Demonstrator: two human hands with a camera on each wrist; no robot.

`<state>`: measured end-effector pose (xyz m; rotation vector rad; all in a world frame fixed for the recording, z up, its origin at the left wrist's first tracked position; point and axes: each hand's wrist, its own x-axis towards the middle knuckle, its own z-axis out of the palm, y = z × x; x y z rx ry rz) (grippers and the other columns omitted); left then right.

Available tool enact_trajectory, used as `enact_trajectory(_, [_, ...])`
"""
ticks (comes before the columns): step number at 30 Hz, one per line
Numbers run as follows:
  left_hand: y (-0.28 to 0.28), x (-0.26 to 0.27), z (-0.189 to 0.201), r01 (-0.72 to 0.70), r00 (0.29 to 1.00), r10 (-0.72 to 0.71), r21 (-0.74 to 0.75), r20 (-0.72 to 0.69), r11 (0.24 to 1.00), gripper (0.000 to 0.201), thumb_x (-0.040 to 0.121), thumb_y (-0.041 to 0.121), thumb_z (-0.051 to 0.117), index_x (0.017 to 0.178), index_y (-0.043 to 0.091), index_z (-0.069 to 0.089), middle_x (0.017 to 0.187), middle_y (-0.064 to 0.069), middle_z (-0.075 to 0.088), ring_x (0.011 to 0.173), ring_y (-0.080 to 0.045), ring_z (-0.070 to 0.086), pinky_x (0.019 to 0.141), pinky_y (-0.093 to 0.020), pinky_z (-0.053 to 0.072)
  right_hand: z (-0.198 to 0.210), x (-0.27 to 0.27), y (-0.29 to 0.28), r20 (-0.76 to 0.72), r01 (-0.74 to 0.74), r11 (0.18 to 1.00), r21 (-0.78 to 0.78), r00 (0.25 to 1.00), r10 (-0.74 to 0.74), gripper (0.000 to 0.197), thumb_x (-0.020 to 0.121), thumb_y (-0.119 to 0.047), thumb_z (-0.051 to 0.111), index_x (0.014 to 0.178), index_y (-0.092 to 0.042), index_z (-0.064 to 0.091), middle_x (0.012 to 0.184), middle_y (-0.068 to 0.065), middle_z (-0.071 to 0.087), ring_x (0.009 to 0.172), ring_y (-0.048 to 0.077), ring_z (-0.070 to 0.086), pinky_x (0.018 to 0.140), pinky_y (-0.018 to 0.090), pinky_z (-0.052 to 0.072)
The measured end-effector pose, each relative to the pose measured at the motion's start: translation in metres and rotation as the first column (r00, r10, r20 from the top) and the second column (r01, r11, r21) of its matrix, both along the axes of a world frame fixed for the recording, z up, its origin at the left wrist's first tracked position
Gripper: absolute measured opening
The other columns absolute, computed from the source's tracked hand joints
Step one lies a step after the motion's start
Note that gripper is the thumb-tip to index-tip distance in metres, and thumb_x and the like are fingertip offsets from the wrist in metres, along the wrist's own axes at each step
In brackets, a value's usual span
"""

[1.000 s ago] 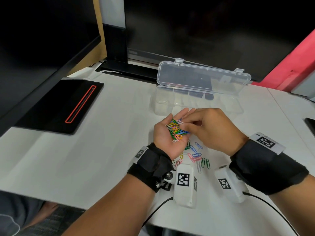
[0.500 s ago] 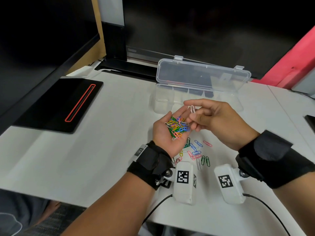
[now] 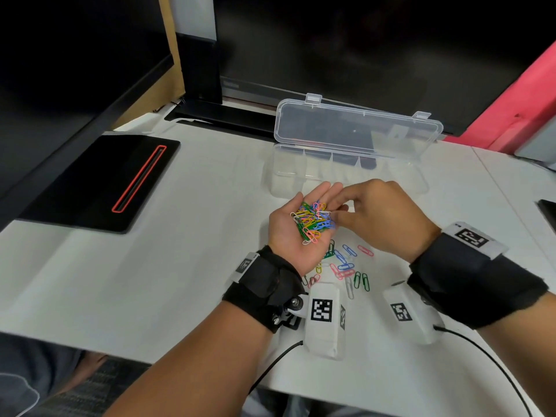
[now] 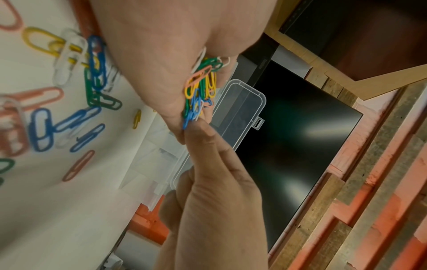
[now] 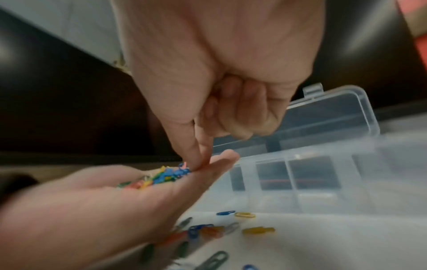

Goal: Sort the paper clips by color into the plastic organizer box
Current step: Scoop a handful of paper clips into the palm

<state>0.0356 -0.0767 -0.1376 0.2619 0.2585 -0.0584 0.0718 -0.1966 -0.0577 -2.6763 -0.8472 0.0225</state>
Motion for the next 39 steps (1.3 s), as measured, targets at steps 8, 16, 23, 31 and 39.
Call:
enact_trajectory(8, [0.000,-0.001,0.004,-0.001,1.000,0.003,-0.066,0.027,0.998,0.046,0.104,0.026,0.028,0.123,-0.004,0.057,0.132,-0.022,0.058,0.107,-0.035,0.063,0.081,-0.034,0.052,0.000,0.001,0.001,-0.130,0.102,0.987,0.125,0.988,-0.086,0.008,0.077,-0.022,0.072,0.070,-0.022,0.069,0.041,-0.011,0.046,0.043,0.006,0.043,0.046,0.015,0.033])
enact_trajectory(16, [-0.001,0.000,0.001,-0.003,1.000,0.005,-0.085,0.021,0.996,0.046,0.104,0.025,0.029,0.122,-0.007,0.056,0.133,-0.025,0.056,0.114,-0.038,0.057,0.107,-0.046,0.037,0.005,0.006,-0.008,-0.792,0.606,0.606,0.516,0.608,0.066,0.018,0.085,-0.006,0.040,0.068,-0.014,0.042,0.058,0.006,0.039,0.034,0.010,0.015,0.039,0.015,0.013])
enact_trajectory(23, [-0.002,0.000,0.002,0.003,1.000,-0.001,-0.071,0.024,0.997,0.047,0.104,0.025,0.029,0.128,-0.008,0.052,0.128,-0.025,0.058,0.113,-0.038,0.057,0.104,-0.046,0.038,0.008,0.014,-0.010,-0.848,0.733,0.428,0.528,0.433,0.305,0.015,0.071,-0.009,0.031,0.060,-0.012,0.041,0.056,0.003,0.034,0.033,0.009,0.016,0.038,0.016,0.012])
enact_trajectory(31, [-0.002,0.001,0.000,0.016,1.000,-0.015,-0.065,0.017,0.998,0.043,0.102,0.026,0.033,0.109,-0.002,0.064,0.107,-0.019,0.065,0.096,-0.031,0.061,0.094,-0.039,0.045,0.016,0.005,0.012,-0.740,0.408,0.798,0.444,0.669,0.069,0.046,0.096,-0.038,0.053,0.060,-0.011,0.054,0.048,-0.004,0.048,0.036,0.008,0.028,0.036,0.016,0.014])
enact_trajectory(39, [-0.001,0.000,-0.004,0.006,0.996,-0.007,-0.019,-0.089,1.000,0.027,0.100,0.020,0.036,0.105,0.012,0.061,0.102,-0.007,0.060,0.098,-0.020,0.058,0.092,-0.028,0.045,0.005,-0.005,0.042,-0.170,-0.088,0.996,-0.023,0.982,0.083,0.004,0.074,-0.030,0.072,0.071,-0.030,0.075,0.072,-0.012,0.070,0.075,0.009,0.065,0.072,0.031,0.055])
